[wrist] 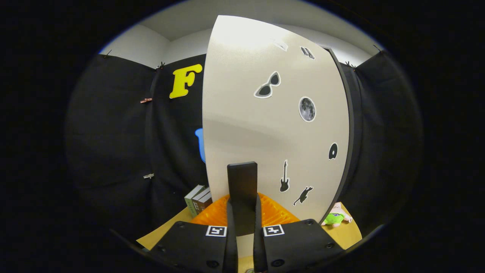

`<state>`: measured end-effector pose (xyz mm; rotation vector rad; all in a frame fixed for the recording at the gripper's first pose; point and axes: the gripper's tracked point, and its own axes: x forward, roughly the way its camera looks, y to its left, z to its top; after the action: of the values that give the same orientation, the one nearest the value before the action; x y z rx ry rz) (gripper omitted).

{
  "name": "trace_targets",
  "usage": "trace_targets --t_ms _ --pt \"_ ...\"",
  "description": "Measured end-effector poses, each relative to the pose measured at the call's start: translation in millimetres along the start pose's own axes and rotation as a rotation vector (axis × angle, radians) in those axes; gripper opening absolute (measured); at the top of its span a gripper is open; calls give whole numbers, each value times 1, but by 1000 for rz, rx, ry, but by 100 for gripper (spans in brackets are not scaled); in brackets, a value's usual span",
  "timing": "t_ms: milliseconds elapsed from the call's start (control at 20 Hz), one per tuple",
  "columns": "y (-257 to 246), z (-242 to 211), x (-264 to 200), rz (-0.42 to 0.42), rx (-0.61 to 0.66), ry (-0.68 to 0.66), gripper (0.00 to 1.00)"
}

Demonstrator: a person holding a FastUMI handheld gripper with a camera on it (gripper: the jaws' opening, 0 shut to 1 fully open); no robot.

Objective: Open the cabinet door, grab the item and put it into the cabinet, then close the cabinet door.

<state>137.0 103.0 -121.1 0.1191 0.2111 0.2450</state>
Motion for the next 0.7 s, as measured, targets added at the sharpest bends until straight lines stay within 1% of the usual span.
trace_targets --t_ms 300,700 --pt "-13 -1 -15 10 8 17 20" --pt "-34 0 -34 -11 33 24 19"
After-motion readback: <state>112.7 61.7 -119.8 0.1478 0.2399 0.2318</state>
